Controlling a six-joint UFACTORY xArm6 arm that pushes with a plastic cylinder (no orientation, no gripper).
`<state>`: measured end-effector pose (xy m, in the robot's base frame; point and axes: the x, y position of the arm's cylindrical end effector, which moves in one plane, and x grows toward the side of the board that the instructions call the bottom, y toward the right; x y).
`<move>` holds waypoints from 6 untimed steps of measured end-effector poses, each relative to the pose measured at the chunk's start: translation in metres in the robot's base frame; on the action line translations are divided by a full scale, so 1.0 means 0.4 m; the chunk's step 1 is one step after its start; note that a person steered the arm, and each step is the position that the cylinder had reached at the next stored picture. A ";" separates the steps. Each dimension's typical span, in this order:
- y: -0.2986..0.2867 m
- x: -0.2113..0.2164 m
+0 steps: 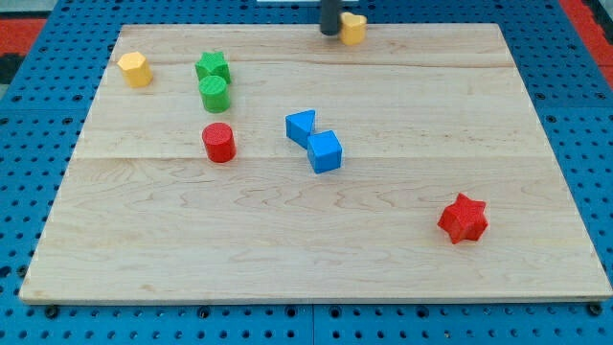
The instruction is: Push the yellow heart to the green star
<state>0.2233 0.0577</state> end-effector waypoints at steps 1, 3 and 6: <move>0.067 0.160; 0.172 -0.080; -0.311 -0.077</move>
<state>0.1927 -0.0665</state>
